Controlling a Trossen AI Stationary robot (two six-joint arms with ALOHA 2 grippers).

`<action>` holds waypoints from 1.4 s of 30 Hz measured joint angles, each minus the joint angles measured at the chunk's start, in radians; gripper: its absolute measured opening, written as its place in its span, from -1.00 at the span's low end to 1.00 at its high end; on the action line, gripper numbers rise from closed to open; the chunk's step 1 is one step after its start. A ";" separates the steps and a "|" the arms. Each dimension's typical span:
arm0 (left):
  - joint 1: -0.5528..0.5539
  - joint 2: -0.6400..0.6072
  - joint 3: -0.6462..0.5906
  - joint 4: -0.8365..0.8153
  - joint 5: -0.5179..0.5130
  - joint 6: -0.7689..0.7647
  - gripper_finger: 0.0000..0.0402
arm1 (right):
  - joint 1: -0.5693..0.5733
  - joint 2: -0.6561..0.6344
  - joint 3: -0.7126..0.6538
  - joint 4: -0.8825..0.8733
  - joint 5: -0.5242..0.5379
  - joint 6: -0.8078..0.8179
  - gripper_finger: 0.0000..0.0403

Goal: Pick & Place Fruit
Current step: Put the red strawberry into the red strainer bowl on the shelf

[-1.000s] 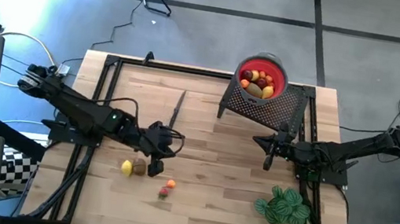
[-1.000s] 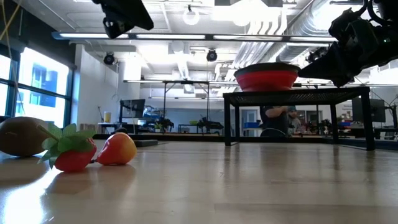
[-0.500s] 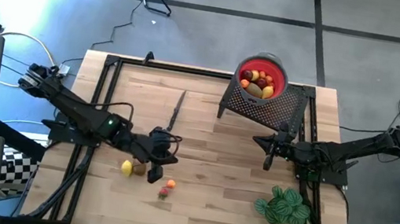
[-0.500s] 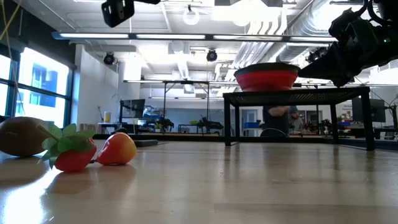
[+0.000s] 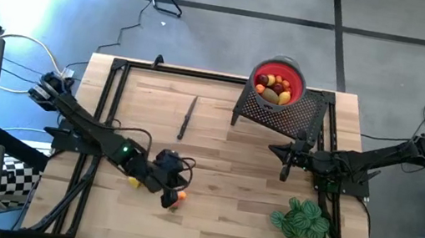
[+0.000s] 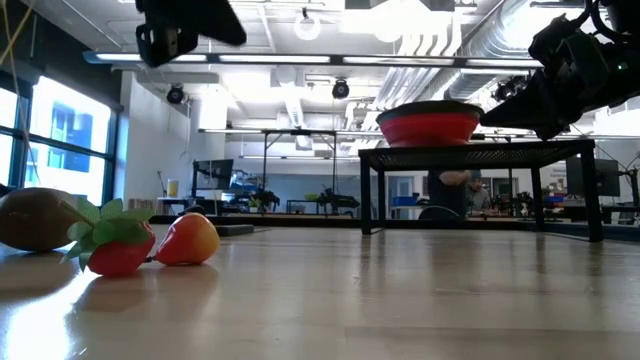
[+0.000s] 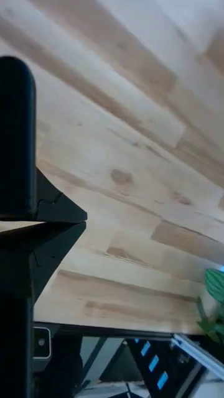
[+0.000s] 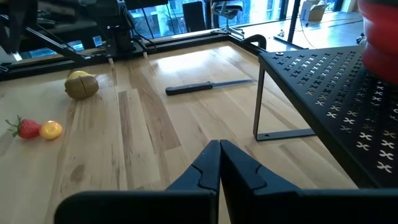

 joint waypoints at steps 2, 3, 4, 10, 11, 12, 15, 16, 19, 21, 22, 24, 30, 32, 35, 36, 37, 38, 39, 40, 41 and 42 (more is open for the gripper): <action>0.000 0.021 0.000 0.000 0.011 -0.034 -1.00 | 0.000 0.000 0.000 0.000 0.000 0.000 -0.99; 0.000 0.031 0.000 0.001 0.015 -0.047 -1.00 | 0.000 0.000 0.000 0.000 0.000 0.000 -0.99; 0.001 0.042 0.000 0.003 0.027 -0.056 -1.00 | 0.000 0.000 0.000 0.000 0.000 0.001 -0.99; 0.001 0.090 0.000 0.001 0.094 -0.127 -1.00 | 0.000 0.000 0.000 0.000 0.000 0.001 -0.99; 0.000 0.096 0.000 0.001 0.107 -0.142 -1.00 | 0.000 0.000 0.000 0.000 0.000 0.001 -0.99; 0.000 0.102 0.000 0.003 0.125 -0.153 -1.00 | 0.000 0.000 0.000 0.000 0.000 0.001 -0.99; -0.010 0.112 0.000 0.003 0.180 -0.180 -1.00 | 0.000 0.000 0.000 0.000 0.000 0.001 -0.99; -0.012 0.112 0.000 0.003 0.200 -0.186 -1.00 | 0.000 0.000 0.000 0.000 0.000 0.001 -0.99; -0.029 0.112 0.000 0.003 0.253 -0.246 -1.00 | 0.000 0.000 0.000 0.000 0.000 0.001 -0.99; -0.041 0.112 0.000 0.004 0.272 -0.303 -1.00 | 0.000 0.000 0.000 0.000 0.000 0.001 -0.99; -0.047 0.112 0.000 0.003 0.281 -0.331 -1.00 | 0.000 0.000 0.000 -0.001 0.000 0.001 -0.99; -0.059 0.112 0.000 0.003 0.316 -0.396 -1.00 | 0.000 0.000 0.000 -0.001 0.000 0.001 -0.99; -0.079 0.112 0.000 0.003 0.402 -0.571 -1.00 | 0.000 0.000 0.000 -0.001 0.000 -0.001 -0.99; -0.079 0.112 0.000 0.003 0.402 -0.572 -1.00 | 0.000 0.000 0.000 -0.001 0.000 -0.003 -0.99; -0.076 0.112 0.000 0.002 0.398 -0.570 -1.00 | 0.000 0.000 0.000 -0.002 0.000 -0.005 -0.99; -0.076 0.112 0.000 0.000 0.397 -0.572 -0.99 | 0.000 0.000 0.000 -0.003 0.000 -0.005 -0.99; -0.073 0.112 0.000 -0.004 0.394 -0.573 -0.98 | 0.000 0.000 0.000 -0.003 0.000 -0.006 -0.99; -0.067 0.112 0.000 -0.008 0.391 -0.573 -0.96 | 0.000 0.000 0.000 -0.004 0.000 -0.006 -0.99; -0.062 0.116 0.000 -0.011 0.390 -0.577 -0.93 | 0.000 0.000 0.000 -0.007 0.000 -0.006 -0.99; -0.061 0.118 0.000 -0.018 0.390 -0.590 -0.89 | 0.000 0.000 0.000 -0.010 0.000 -0.007 -0.99; -0.060 0.120 0.000 -0.038 0.390 -0.611 -0.84 | 0.000 0.000 0.000 -0.013 0.000 -0.008 -0.99; -0.061 0.120 -0.001 -0.059 0.389 -0.633 -0.78 | 0.000 0.000 0.000 -0.015 0.000 -0.008 -0.99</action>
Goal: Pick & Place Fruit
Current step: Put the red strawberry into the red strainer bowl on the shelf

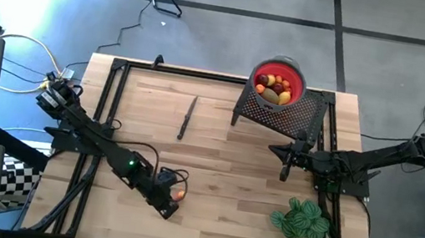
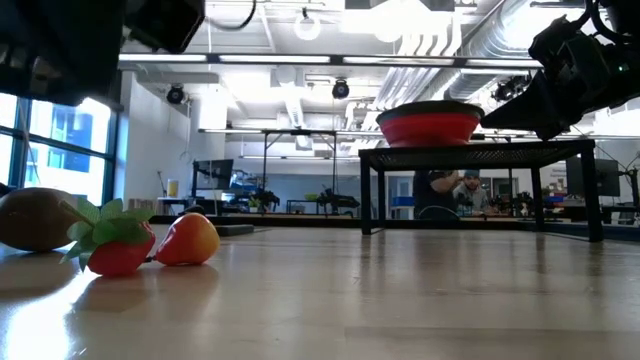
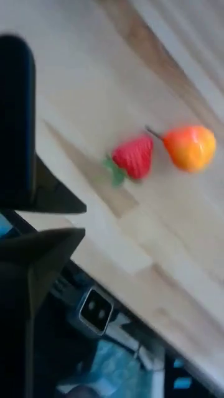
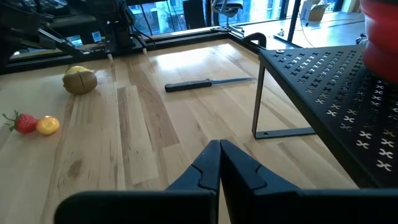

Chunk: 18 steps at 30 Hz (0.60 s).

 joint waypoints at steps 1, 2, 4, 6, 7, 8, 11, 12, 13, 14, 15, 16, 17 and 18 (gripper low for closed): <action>0.000 0.004 0.000 -0.013 0.001 -0.024 -0.71 | 0.000 0.000 0.000 0.000 0.000 0.000 -0.99; -0.002 0.013 0.001 -0.020 0.001 -0.047 -0.64 | 0.000 0.000 0.000 0.000 0.000 0.000 -0.99; -0.003 0.027 0.000 -0.054 0.005 -0.095 -0.49 | 0.000 0.000 0.000 -0.001 0.000 -0.001 -0.99; -0.003 0.041 -0.001 -0.052 0.020 -0.132 -0.35 | 0.000 0.000 0.000 -0.004 0.000 -0.001 -0.99; -0.003 0.046 0.000 -0.045 0.030 -0.142 -0.29 | 0.000 0.000 0.000 -0.006 0.000 -0.001 -0.99; -0.002 0.048 0.000 -0.045 0.038 -0.146 -0.24 | 0.000 0.000 0.000 -0.006 0.000 -0.002 -0.99; -0.002 0.048 0.000 -0.034 0.041 -0.148 -0.15 | 0.000 0.000 0.000 -0.010 0.000 -0.002 -0.99; -0.002 0.048 0.000 -0.029 0.040 -0.149 -0.14 | 0.000 0.000 0.000 -0.011 0.000 -0.002 -0.99; -0.002 0.048 0.000 -0.026 0.041 -0.149 -0.13 | 0.000 0.000 0.000 -0.011 0.000 -0.001 -0.99; -0.002 0.048 0.000 -0.015 0.041 -0.149 -0.13 | 0.000 0.000 0.000 -0.012 0.000 -0.001 -0.99; -0.002 0.048 0.000 -0.001 0.041 -0.150 -0.13 | 0.000 0.000 0.000 -0.012 0.000 -0.001 -0.99; -0.002 0.048 0.000 0.005 0.041 -0.157 -0.13 | 0.000 0.000 0.000 -0.012 0.000 -0.001 -0.99; -0.002 0.048 0.000 0.004 0.041 -0.170 -0.13 | 0.000 0.000 0.000 -0.014 0.000 -0.001 -0.99; -0.002 0.051 0.000 0.005 0.041 -0.184 -0.13 | 0.000 0.000 0.000 -0.015 0.000 -0.001 -0.99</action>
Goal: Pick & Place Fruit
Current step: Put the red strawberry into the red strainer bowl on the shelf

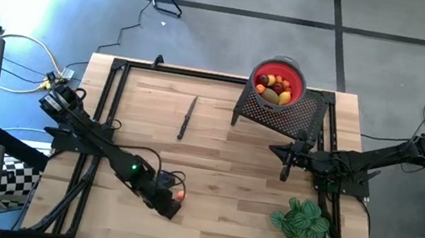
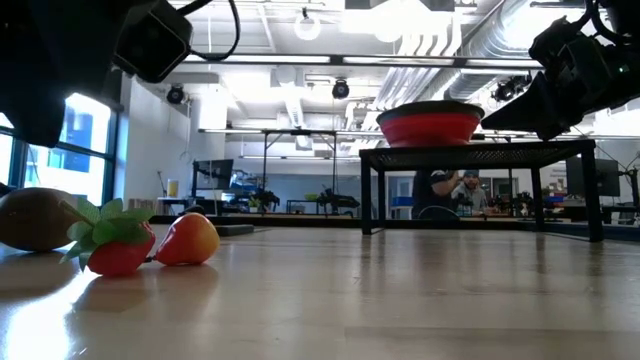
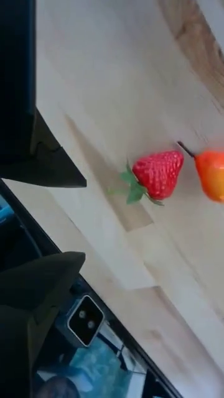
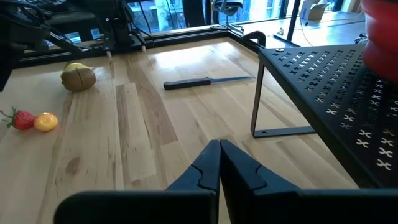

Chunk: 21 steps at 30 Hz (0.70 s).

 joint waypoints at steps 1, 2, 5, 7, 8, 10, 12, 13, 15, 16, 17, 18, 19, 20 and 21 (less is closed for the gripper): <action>0.000 0.008 0.000 0.006 0.000 -0.013 -0.13 | 0.000 0.000 0.000 0.000 0.000 0.000 -0.99; 0.000 0.018 0.000 0.012 0.001 -0.024 -0.13 | 0.000 0.000 0.000 0.000 0.000 0.000 -0.99; 0.000 0.042 -0.001 0.012 0.013 -0.036 -0.13 | 0.000 0.000 0.000 -0.001 0.000 0.000 -0.99; 0.000 0.063 0.000 0.034 0.019 -0.042 -0.13 | 0.000 0.000 0.000 -0.004 0.000 0.000 -0.99; 0.000 0.075 0.000 0.039 0.020 -0.042 -0.13 | 0.000 0.000 0.000 -0.005 0.000 0.000 -0.99; 0.000 0.095 0.000 0.069 0.020 -0.044 -0.13 | 0.000 0.000 0.000 -0.010 0.000 0.000 -0.99; 0.000 0.109 0.000 0.081 0.020 -0.043 -0.13 | 0.000 0.000 0.000 -0.011 0.000 0.000 -0.99; 0.000 0.115 0.000 0.085 0.020 -0.044 -0.13 | 0.000 0.000 0.000 -0.014 0.000 0.000 -0.99; 0.000 0.125 0.000 0.101 0.019 -0.045 -0.13 | 0.000 0.000 0.001 -0.015 0.000 0.000 -0.99; 0.000 0.127 0.000 0.095 0.019 -0.046 -0.13 | 0.000 0.000 0.001 -0.015 0.000 0.000 -0.99; 0.000 0.127 -0.001 0.090 0.019 -0.047 -0.13 | 0.000 0.000 0.001 -0.016 0.000 0.001 -0.99; 0.000 0.127 -0.001 0.092 0.019 -0.047 -0.13 | 0.000 0.000 0.001 -0.016 0.000 0.001 -0.99; 0.000 0.127 0.000 0.090 0.016 -0.047 -0.13 | 0.000 0.000 0.001 -0.016 0.000 0.001 -0.99; 0.000 0.127 0.000 0.084 0.012 -0.047 -0.13 | 0.000 0.000 0.001 -0.016 0.000 0.001 -0.99; 0.000 0.127 0.000 0.079 0.003 -0.047 -0.13 | 0.000 0.000 0.001 -0.016 0.000 0.001 -0.99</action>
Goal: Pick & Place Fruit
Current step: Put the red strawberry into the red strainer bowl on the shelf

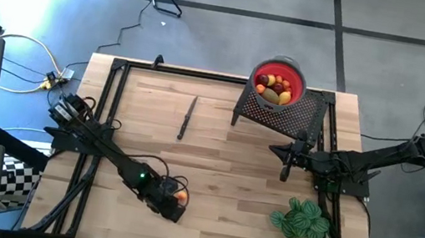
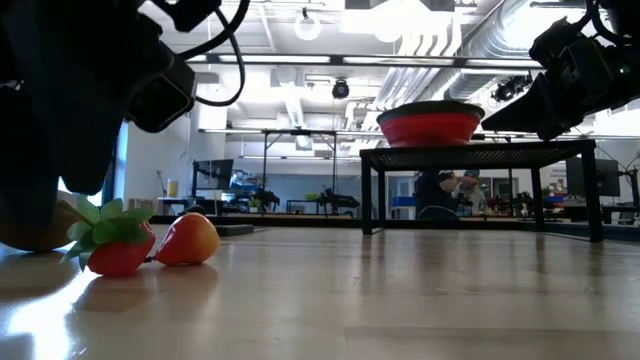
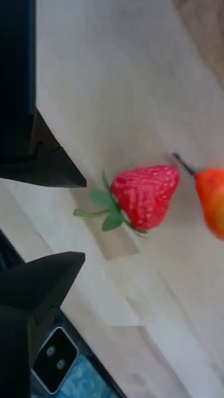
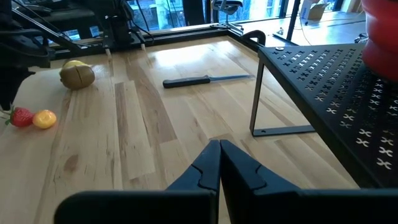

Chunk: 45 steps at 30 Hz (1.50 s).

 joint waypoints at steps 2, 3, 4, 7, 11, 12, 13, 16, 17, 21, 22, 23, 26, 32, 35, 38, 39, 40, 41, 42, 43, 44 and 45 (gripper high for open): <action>0.000 0.000 0.000 0.000 -0.011 0.000 -0.13 | 0.000 0.000 0.000 0.000 0.000 0.001 -0.99; 0.000 0.000 0.000 0.000 -0.012 0.000 -0.13 | 0.000 0.000 0.000 0.000 0.000 0.001 -0.99; 0.000 0.000 0.000 -0.001 -0.013 0.000 -0.13 | 0.000 0.000 0.000 0.000 0.000 0.001 -0.99; 0.000 0.000 0.000 -0.008 -0.017 0.000 -0.13 | 0.000 0.000 0.000 0.000 0.000 0.001 -0.99; 0.000 0.000 0.000 -0.007 -0.027 0.001 -0.13 | 0.000 0.000 0.000 0.000 0.000 0.002 -0.99; 0.000 0.000 0.000 -0.008 -0.028 0.001 -0.13 | 0.000 0.000 0.000 0.000 0.000 0.002 -0.99; 0.000 0.000 0.000 -0.008 -0.027 0.001 -0.13 | 0.000 0.000 0.000 0.000 0.000 0.002 -0.99; 0.000 0.000 0.000 -0.008 -0.027 0.001 -0.13 | 0.000 0.000 0.000 0.000 0.000 0.002 -0.99; 0.000 0.000 0.000 -0.008 -0.027 0.001 -0.13 | 0.000 0.000 0.000 0.000 0.000 0.002 -0.99; 0.000 0.000 0.000 -0.008 -0.027 0.002 -0.14 | 0.000 0.000 0.000 0.000 0.000 0.002 -0.99; 0.000 0.000 0.000 -0.008 -0.027 0.003 -0.16 | 0.000 0.000 0.000 0.000 0.000 0.002 -0.99; 0.000 0.000 0.000 -0.008 -0.027 0.003 -0.20 | 0.000 0.000 0.000 0.000 0.000 0.002 -0.99; 0.000 0.000 0.000 -0.008 -0.027 0.007 -0.33 | 0.000 0.000 0.000 0.000 0.000 0.002 -0.99; 0.000 0.000 0.000 -0.008 -0.026 0.007 -0.59 | 0.000 0.000 0.000 0.000 0.000 0.002 -0.99; 0.000 0.000 0.000 -0.008 -0.026 0.006 -0.69 | 0.000 0.000 0.000 0.000 0.000 0.002 -0.99; 0.000 0.000 0.000 -0.008 -0.026 0.006 -0.77 | 0.000 0.000 0.000 0.000 0.000 0.002 -0.99; 0.000 0.000 0.000 -0.007 -0.022 0.006 -0.80 | 0.000 0.000 0.000 0.000 0.000 0.002 -0.99; 0.000 0.000 0.000 -0.007 -0.015 0.006 -0.82 | 0.000 0.000 0.000 0.000 0.000 0.002 -0.99; 0.000 0.000 0.000 -0.007 -0.008 0.006 -0.85 | 0.000 0.000 0.000 0.000 0.000 0.002 -0.99; 0.000 0.000 0.000 -0.007 -0.005 0.006 -0.88 | 0.000 0.000 0.000 0.000 0.000 0.002 -0.99; 0.000 0.000 0.000 -0.007 -0.003 0.006 -0.90 | 0.000 0.000 0.000 0.000 0.000 0.002 -0.99; 0.000 0.000 0.000 -0.007 -0.001 0.006 -0.93 | 0.000 0.000 0.000 0.000 0.000 0.002 -0.99; 0.000 0.000 0.000 -0.007 -0.001 0.006 -0.95 | 0.000 0.000 0.000 0.000 0.000 0.002 -0.99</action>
